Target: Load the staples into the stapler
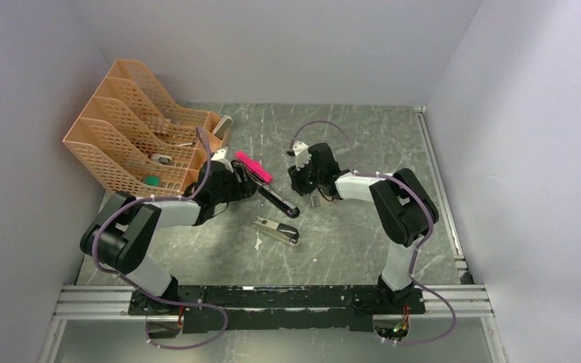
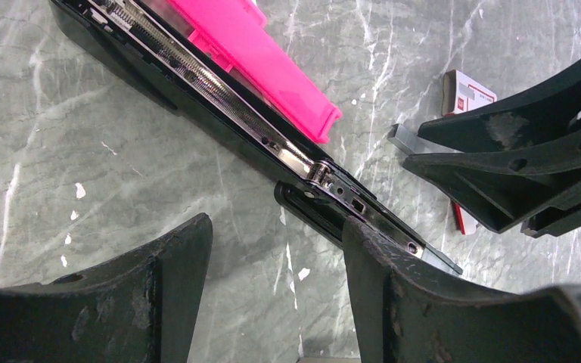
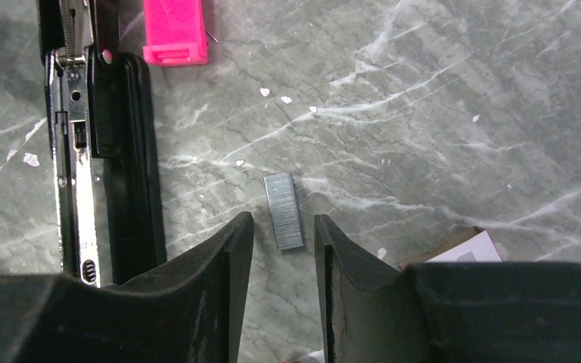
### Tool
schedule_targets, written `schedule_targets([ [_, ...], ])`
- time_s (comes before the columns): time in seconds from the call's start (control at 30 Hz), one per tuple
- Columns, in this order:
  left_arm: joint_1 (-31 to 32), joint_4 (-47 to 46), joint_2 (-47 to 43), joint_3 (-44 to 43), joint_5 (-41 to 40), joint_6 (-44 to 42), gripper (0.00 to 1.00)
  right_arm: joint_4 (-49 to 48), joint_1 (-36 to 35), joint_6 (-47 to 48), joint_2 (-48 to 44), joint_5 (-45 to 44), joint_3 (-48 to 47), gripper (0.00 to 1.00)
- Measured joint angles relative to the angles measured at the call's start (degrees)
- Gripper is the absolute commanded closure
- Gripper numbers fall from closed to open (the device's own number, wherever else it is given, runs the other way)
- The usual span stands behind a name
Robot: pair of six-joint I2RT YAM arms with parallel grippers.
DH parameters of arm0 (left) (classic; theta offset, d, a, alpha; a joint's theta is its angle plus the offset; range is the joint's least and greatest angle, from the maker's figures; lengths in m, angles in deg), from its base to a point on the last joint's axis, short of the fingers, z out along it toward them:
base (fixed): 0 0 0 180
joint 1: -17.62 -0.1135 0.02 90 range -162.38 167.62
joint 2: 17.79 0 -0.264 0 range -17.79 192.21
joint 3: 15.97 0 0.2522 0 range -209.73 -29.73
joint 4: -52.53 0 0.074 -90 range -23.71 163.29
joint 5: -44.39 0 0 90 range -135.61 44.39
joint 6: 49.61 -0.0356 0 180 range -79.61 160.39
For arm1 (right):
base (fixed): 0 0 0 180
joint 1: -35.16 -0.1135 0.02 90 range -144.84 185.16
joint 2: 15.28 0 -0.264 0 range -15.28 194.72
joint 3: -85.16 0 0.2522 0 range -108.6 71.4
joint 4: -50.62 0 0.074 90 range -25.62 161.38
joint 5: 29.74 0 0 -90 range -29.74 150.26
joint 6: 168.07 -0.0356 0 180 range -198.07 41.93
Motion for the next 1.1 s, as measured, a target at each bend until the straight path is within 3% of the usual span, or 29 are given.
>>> schedule_targets([
  [0.4, 0.09, -0.02, -0.17, 0.00, -0.04, -0.33, 0.32, 1.90, 0.07, -0.52, 0.76, 0.31, -0.98, 0.85],
  [0.67, 0.22, -0.02, -0.17, 0.00, -0.09, -0.37, 0.32, -4.04, -1.62, -6.64, 0.74, -4.50, 1.42, 0.85],
  [1.1, 0.24, -0.02, -0.17, 0.00, -0.42, -0.37, 0.32, -11.19, -4.70, -10.43, 1.22, -13.53, 4.07, 0.73],
])
